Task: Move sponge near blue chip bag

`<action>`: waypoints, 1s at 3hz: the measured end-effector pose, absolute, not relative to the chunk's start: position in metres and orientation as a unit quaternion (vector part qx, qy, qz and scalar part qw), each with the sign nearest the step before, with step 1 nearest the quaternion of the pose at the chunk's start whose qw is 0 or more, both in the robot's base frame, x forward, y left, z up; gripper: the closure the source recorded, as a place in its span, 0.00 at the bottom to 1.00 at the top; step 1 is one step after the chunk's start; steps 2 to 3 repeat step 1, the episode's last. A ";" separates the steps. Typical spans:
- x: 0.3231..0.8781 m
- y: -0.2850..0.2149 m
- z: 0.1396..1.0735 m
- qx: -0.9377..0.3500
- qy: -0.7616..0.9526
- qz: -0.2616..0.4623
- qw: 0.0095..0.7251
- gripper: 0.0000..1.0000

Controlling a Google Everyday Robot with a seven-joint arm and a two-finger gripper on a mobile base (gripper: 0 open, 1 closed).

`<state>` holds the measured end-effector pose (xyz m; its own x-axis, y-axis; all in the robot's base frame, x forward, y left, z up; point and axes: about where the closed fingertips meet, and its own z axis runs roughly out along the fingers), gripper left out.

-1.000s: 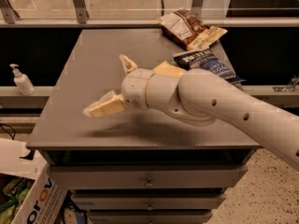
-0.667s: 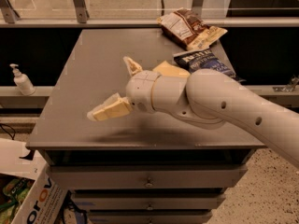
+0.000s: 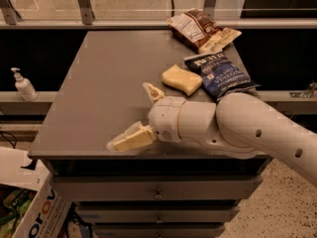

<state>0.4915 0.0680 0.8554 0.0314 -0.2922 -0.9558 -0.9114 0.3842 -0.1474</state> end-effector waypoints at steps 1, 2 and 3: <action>0.491 0.068 0.855 -0.475 0.634 0.287 0.539 0.00; 0.491 0.068 0.855 -0.475 0.634 0.287 0.539 0.00; 0.491 0.068 0.855 -0.475 0.634 0.287 0.539 0.00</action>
Offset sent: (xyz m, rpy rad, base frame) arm 0.0000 0.0000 0.0000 0.0000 0.0000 0.0000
